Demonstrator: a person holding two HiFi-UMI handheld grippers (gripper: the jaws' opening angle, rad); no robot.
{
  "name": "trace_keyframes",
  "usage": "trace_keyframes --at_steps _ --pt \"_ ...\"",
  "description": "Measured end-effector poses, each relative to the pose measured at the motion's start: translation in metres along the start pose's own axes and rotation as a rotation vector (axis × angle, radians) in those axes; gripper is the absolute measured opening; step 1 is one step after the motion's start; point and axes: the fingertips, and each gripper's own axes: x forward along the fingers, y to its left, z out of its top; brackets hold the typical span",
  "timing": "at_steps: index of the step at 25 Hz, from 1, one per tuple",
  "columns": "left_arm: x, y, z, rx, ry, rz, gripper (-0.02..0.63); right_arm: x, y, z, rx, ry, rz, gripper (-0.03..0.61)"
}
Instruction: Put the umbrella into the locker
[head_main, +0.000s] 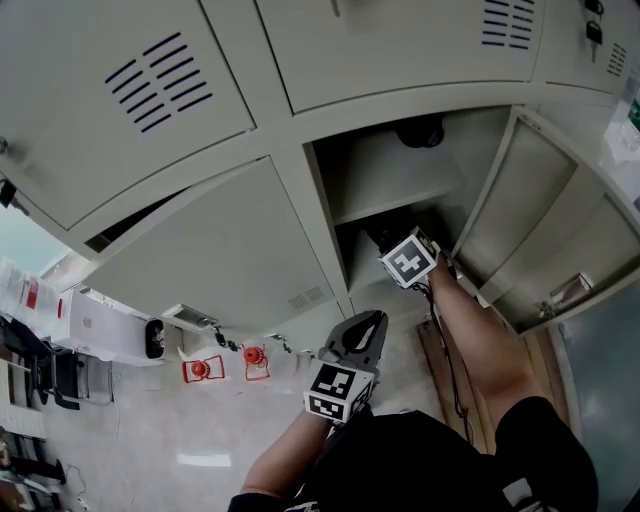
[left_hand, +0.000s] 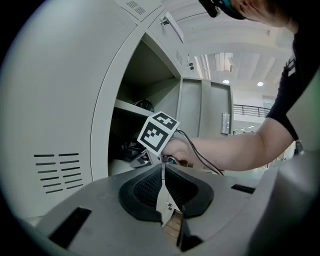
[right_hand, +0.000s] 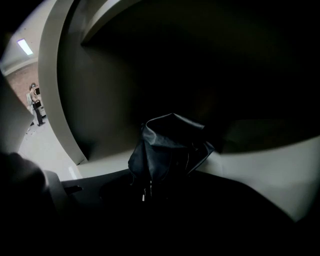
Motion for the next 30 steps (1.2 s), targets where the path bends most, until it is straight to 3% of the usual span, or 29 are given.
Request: trace_keyframes --at_steps 15,24,30 --pt "0.003 0.008 -0.002 -0.016 0.007 0.007 0.029 0.017 -0.003 -0.007 -0.047 0.088 0.016 0.25" --pt "0.003 0.005 0.0 -0.004 0.007 0.012 0.029 0.013 -0.014 -0.008 -0.032 0.008 -0.045 0.322" --pt "0.005 -0.002 0.001 -0.009 0.002 0.01 0.029 0.0 -0.009 -0.007 -0.043 -0.032 -0.052 0.33"
